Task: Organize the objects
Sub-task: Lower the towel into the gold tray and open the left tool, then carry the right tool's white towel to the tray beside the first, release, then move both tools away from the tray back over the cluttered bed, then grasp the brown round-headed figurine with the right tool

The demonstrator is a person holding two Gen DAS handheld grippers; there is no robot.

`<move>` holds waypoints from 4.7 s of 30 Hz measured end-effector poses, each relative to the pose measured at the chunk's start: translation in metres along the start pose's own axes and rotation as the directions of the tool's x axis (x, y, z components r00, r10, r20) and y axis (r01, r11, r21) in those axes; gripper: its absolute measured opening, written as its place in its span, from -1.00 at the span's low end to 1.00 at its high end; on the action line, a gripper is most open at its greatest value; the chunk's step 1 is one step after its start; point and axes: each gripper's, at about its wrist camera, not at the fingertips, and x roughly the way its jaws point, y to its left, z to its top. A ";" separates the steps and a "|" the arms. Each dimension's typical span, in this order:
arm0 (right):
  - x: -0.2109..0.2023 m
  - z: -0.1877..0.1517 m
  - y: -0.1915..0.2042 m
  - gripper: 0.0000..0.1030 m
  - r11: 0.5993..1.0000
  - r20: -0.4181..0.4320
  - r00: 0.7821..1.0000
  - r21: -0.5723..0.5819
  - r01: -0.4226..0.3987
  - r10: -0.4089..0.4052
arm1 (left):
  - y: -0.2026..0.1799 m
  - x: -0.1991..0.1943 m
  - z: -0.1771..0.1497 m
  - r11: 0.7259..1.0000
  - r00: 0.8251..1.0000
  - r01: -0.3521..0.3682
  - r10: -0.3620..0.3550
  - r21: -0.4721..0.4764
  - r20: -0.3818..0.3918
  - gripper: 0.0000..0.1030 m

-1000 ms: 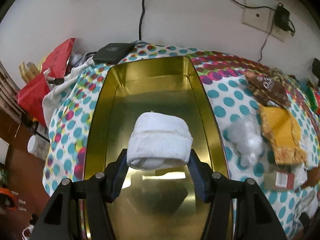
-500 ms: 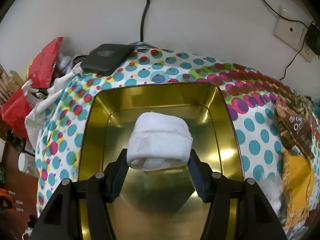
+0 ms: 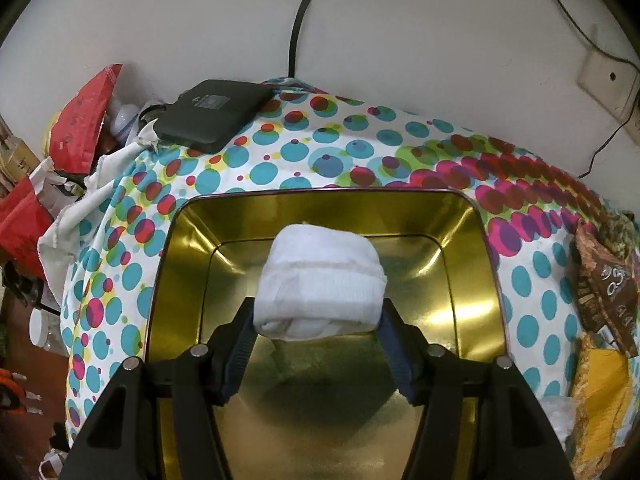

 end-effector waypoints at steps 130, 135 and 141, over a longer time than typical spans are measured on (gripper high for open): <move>-0.030 0.053 0.004 0.34 0.982 0.069 0.992 -0.149 0.114 -0.104 | -0.117 -0.211 -0.214 0.946 0.945 0.222 -0.268 0.236 0.187 0.38; -0.017 0.052 0.005 0.30 0.989 0.098 0.992 -0.114 0.093 -0.082 | -0.126 -0.196 -0.218 0.951 0.956 0.218 -0.253 0.220 0.146 0.38; 0.005 0.054 0.006 0.20 0.990 0.074 0.993 -0.103 0.097 -0.089 | -0.132 -0.186 -0.219 0.951 0.960 0.215 -0.248 0.224 0.132 0.38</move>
